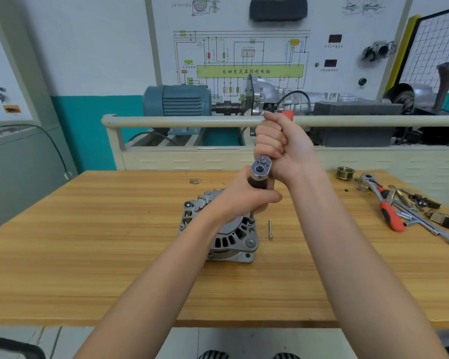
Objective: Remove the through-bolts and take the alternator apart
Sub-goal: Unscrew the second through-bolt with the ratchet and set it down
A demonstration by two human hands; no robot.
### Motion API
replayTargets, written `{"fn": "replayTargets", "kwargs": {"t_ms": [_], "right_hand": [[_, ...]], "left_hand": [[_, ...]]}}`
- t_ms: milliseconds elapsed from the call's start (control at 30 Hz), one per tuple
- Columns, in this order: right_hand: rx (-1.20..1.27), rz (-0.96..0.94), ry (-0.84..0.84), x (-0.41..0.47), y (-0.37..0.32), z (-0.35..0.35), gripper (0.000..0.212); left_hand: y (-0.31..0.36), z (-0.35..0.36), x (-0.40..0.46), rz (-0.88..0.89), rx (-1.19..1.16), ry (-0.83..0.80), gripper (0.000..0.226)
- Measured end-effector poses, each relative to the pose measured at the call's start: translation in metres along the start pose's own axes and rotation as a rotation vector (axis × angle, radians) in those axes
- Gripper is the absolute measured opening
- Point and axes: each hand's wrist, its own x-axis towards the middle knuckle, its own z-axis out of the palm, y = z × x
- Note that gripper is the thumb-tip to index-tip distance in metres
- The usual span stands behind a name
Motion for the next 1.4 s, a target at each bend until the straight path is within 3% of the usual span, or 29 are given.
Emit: {"fn": "replayTargets", "kwargs": {"t_ms": [67, 200, 267, 333, 500, 567, 633, 800, 867, 933, 1067, 1167, 1233, 1400], "right_hand": [[0.037, -0.118, 0.056, -0.001, 0.005, 0.002, 0.05], [0.06, -0.612, 0.147, -0.019, 0.029, -0.003, 0.044], [0.081, -0.71, 0.124, -0.028, 0.036, -0.006, 0.044], [0.044, -0.624, 0.11, -0.026, 0.028, -0.006, 0.046], [-0.076, -0.007, 0.015, -0.006, -0.004, -0.001, 0.055], [-0.067, 0.029, 0.024, -0.002, -0.004, 0.0, 0.054], [0.003, -0.088, 0.07, -0.002, 0.001, 0.001, 0.053], [0.091, -0.678, 0.183, -0.023, 0.027, -0.005, 0.044], [0.096, -0.72, 0.172, -0.028, 0.031, -0.006, 0.043], [0.063, -0.588, 0.147, -0.023, 0.022, -0.005, 0.048], [-0.052, -0.057, 0.047, -0.006, -0.003, 0.0, 0.053], [-0.082, 0.067, 0.026, -0.002, -0.005, 0.001, 0.051], [-0.03, -0.028, 0.07, -0.003, -0.002, 0.002, 0.049], [0.099, -0.629, 0.173, -0.017, 0.021, -0.005, 0.046]], "left_hand": [[-0.002, 0.003, 0.001, -0.008, -0.007, 0.085, 0.04], [-0.008, 0.009, 0.003, 0.066, -0.072, 0.248, 0.038], [-0.008, 0.009, 0.003, 0.082, -0.068, 0.263, 0.037], [-0.009, 0.009, 0.001, 0.059, -0.04, 0.232, 0.04], [0.003, 0.0, -0.002, -0.004, 0.114, -0.032, 0.038], [0.004, 0.0, 0.0, -0.011, 0.101, -0.051, 0.04], [0.001, 0.002, 0.001, -0.007, 0.025, 0.02, 0.043], [-0.005, 0.013, 0.007, 0.016, -0.061, 0.254, 0.04], [-0.006, 0.014, 0.005, 0.046, -0.048, 0.259, 0.039], [-0.006, 0.012, 0.002, 0.036, -0.024, 0.222, 0.039], [-0.003, 0.006, 0.0, -0.02, 0.051, 0.069, 0.035], [-0.004, 0.006, 0.002, -0.019, 0.038, 0.024, 0.034], [-0.008, 0.008, 0.003, -0.017, -0.014, 0.083, 0.037], [-0.012, 0.016, 0.011, 0.006, -0.116, 0.312, 0.022]]}}
